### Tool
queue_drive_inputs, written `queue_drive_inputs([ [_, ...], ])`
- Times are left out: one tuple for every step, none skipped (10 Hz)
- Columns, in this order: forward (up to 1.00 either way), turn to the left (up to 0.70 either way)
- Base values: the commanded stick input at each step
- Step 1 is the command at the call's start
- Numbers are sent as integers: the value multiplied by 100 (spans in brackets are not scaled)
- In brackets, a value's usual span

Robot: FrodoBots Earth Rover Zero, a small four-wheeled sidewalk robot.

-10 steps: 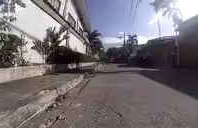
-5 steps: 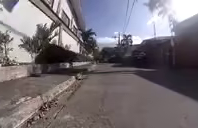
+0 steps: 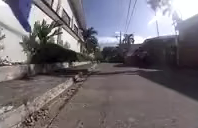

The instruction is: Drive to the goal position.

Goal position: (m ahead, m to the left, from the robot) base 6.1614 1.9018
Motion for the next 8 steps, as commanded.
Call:
queue_drive_inputs([
  [70,0],
  [70,0],
  [70,0],
  [70,0],
  [70,0],
  [70,0],
  [70,-7],
  [70,-24],
])
